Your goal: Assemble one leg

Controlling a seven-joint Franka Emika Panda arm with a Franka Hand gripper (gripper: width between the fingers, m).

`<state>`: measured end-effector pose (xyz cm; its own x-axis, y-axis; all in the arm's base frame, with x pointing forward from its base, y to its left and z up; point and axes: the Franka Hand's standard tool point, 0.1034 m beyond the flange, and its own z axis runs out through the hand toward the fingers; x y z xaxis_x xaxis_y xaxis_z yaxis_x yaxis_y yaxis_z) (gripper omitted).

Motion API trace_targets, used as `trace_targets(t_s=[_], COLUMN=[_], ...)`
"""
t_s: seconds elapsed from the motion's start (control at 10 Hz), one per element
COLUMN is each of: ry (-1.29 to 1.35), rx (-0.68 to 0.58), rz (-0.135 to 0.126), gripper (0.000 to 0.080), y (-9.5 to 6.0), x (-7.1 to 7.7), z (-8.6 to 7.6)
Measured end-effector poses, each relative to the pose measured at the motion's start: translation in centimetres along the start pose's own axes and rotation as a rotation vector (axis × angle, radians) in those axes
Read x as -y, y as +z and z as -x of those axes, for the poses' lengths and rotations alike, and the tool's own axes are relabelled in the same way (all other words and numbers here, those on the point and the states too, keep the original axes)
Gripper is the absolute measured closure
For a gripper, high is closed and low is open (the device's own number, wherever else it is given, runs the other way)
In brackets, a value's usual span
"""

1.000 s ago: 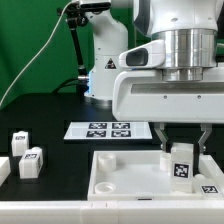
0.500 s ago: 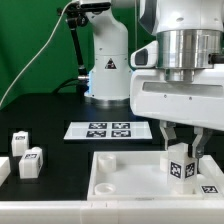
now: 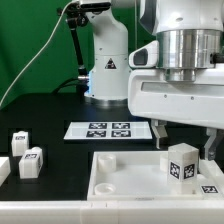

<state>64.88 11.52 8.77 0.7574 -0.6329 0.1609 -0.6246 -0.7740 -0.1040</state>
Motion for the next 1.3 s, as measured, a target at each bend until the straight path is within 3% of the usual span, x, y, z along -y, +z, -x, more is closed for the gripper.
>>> trace_targets(t_s=[0.4,1.1,1.2,1.3], ry=[-0.496,-0.913,-0.911,-0.911], rx=[-0.009,-0.013,-0.013,-0.013], rz=[-0.001,0.016,0.016,0.016], gripper=[0.015,0.0162,0.0331,0.0331], y=[0.04,0.57,0.58,0.58], x=[-0.37,-0.43,-0.44,-0.44], z=[-0.71,-0.48,-0.48,-0.48])
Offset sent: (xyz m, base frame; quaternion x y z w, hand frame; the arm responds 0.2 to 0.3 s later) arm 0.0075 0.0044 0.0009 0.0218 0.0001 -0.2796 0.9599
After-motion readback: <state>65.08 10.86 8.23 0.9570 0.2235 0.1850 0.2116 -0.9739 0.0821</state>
